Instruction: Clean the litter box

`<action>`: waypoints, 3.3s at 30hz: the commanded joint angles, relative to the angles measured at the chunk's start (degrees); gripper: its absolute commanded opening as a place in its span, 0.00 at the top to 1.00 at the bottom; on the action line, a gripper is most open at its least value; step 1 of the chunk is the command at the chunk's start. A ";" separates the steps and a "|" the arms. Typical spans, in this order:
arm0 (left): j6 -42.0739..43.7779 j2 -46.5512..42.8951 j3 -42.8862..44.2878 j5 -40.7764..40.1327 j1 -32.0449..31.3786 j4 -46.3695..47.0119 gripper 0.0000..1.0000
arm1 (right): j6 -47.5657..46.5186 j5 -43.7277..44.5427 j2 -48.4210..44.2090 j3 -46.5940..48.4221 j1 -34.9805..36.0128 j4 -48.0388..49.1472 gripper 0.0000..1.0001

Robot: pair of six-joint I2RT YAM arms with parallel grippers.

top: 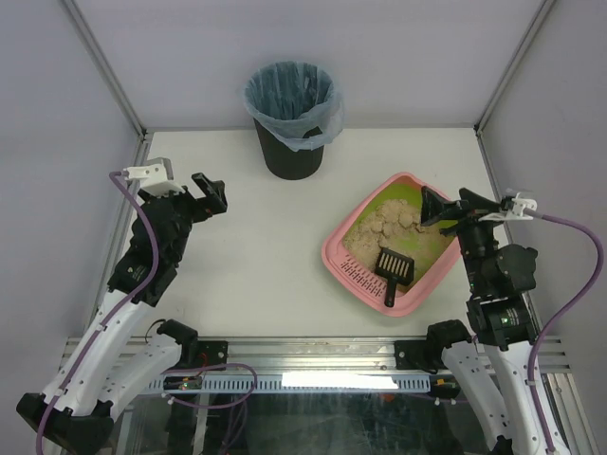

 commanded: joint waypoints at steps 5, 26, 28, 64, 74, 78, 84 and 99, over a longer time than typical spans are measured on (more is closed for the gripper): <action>1.53 -0.27 -0.25 -1.90 -0.03 3.72 0.01 | 2.69 9.66 2.32 1.67 0.06 -6.84 0.00; 1.04 0.62 -0.39 -0.29 0.02 3.54 0.01 | 19.46 18.34 27.04 7.12 -15.33 -29.16 0.00; 1.02 0.62 -0.37 -0.15 -0.03 3.55 0.01 | 19.37 17.29 26.44 5.15 -18.37 -27.68 0.00; -8.01 9.53 -6.65 17.60 0.02 8.02 0.01 | 7.80 -5.44 60.97 20.87 16.22 -5.63 0.05; -10.54 12.50 -11.47 23.86 0.01 12.89 0.02 | 8.56 -12.55 78.88 35.61 18.88 3.66 0.05; -10.68 12.87 -11.95 24.02 -0.04 13.24 0.03 | 6.16 -12.05 78.00 36.11 18.78 5.02 0.05; -11.14 12.70 -12.13 23.18 0.02 13.95 0.04 | 0.70 -3.87 68.99 33.51 18.21 1.57 0.05; -11.22 12.21 -12.51 23.87 0.02 15.03 0.03 | 15.26 -1.07 71.31 53.49 10.08 -4.38 0.13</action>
